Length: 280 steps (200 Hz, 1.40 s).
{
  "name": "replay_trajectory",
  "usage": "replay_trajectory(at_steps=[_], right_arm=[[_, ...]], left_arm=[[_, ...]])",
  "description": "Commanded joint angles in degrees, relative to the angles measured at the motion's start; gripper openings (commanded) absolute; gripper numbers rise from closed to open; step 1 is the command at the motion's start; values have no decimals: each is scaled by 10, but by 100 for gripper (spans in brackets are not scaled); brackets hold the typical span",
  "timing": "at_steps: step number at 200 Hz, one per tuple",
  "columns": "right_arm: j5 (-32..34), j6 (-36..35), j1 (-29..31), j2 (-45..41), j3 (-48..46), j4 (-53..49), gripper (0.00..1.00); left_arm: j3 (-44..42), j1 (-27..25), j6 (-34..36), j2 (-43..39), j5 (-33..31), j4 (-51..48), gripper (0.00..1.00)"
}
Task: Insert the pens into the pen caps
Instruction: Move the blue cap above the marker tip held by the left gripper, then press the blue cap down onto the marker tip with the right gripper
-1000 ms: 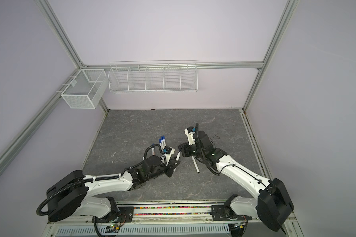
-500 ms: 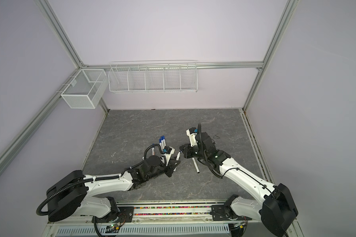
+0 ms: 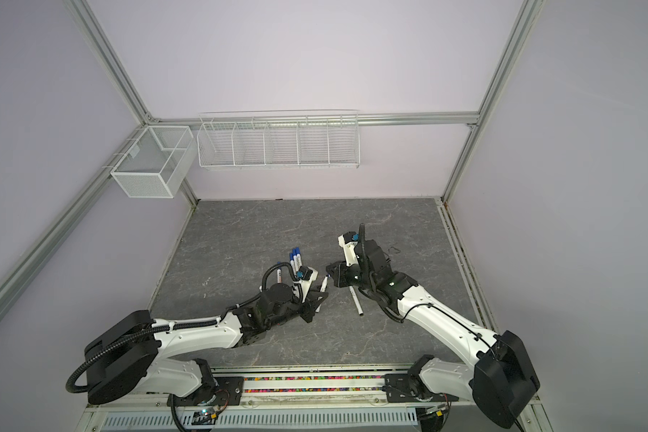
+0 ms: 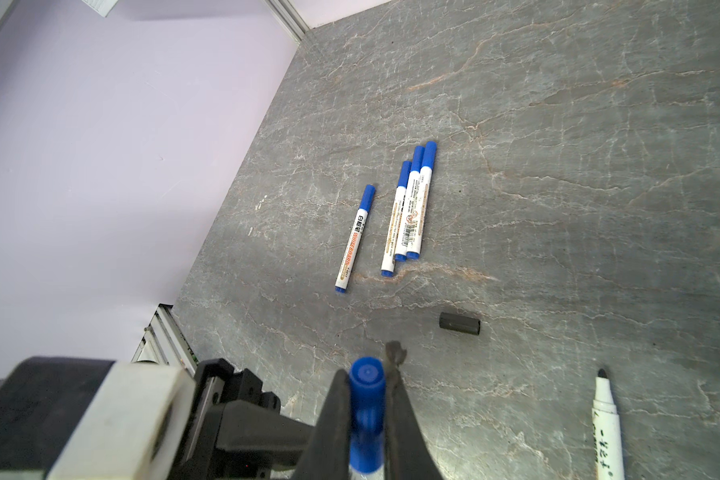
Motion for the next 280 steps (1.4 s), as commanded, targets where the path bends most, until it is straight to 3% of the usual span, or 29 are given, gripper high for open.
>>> replay_trajectory(at_steps=[1,83,146,280], right_arm=[[-15,-4,-1,6,18,19,7],[-38,-11,-2,-3,28,8,7],[2,-25,-1,-1,26,-15,7],[-22,-20,4,-9,-3,-17,7]], left_arm=[[-3,-2,7,2,9,8,0],[-3,-2,7,1,8,7,0],[-5,-2,5,-1,6,9,0],[-3,-2,4,4,5,10,0]])
